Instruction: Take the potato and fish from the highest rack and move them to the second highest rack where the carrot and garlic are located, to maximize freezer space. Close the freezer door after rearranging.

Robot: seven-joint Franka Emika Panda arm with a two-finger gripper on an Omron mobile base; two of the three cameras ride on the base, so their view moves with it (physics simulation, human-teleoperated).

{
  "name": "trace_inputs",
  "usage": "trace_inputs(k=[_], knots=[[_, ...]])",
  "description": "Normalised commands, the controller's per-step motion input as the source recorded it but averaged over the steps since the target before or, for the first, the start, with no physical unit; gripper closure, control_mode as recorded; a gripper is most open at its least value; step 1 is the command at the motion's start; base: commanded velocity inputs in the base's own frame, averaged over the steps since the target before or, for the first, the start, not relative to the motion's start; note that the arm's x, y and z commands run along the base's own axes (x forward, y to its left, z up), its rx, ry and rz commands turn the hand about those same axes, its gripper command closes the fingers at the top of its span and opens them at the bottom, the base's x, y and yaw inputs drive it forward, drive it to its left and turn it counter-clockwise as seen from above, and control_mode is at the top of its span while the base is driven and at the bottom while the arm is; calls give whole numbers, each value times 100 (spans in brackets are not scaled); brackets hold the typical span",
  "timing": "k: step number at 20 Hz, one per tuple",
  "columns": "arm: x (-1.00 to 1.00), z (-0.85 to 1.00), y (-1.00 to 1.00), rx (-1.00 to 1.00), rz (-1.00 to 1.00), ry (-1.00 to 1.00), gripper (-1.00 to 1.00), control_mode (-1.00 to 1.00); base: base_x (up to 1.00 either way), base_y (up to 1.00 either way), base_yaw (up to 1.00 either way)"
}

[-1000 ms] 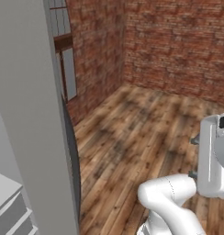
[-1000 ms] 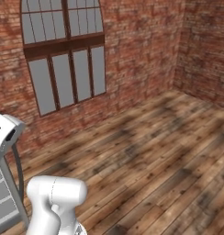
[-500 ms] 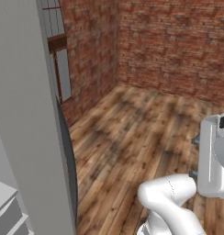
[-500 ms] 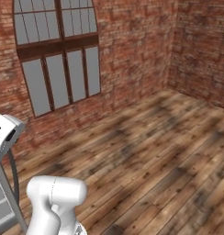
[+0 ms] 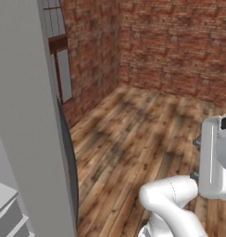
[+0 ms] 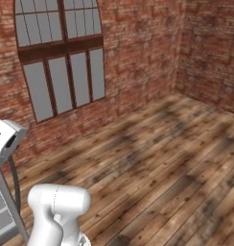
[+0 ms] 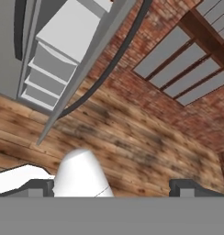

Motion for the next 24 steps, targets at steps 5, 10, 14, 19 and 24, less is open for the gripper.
trace_inputs(k=[5,10,14,19,24], knots=[[0,0,0,0,0,0,-100,100,-100,54,-5],[0,0,0,0,0,0,-100,100,17,46,-67],[0,0,0,0,0,0,-100,100,24,28,-100],[0,0,0,0,0,0,-100,100,-12,19,-73],[0,0,0,0,0,0,-100,100,65,2,-11]])
